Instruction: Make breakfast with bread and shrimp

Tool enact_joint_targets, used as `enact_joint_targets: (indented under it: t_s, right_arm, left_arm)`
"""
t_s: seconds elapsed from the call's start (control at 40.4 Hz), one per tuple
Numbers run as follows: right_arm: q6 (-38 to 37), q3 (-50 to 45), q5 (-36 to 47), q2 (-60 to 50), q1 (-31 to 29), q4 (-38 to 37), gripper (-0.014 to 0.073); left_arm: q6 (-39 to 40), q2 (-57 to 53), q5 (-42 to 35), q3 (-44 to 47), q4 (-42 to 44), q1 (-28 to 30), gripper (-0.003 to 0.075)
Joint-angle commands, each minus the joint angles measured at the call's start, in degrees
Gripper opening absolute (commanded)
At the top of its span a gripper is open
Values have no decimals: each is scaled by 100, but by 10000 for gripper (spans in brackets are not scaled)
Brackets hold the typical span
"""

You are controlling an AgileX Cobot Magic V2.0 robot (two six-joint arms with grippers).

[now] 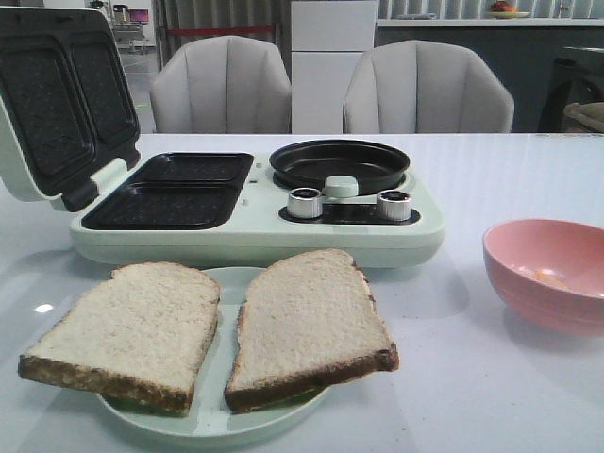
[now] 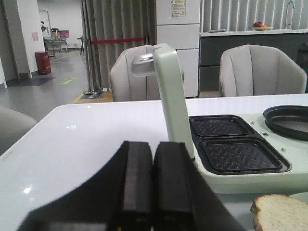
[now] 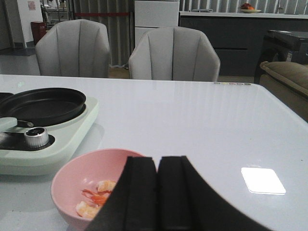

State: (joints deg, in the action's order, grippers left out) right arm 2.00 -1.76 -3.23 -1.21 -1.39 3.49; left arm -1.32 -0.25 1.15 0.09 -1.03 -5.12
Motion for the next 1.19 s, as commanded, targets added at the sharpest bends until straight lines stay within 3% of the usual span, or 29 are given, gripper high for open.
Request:
enact_joint_targets:
  t_s: [0.0,1.164]
  right_arm:
    - [47,114,511,-55,5,25,36]
    - [47,114,594,-55,5,25,36]
  left_arm:
    - [27,-95,-498,173,-51,16,101]
    - [27,-95,-740,162,-51,16,101]
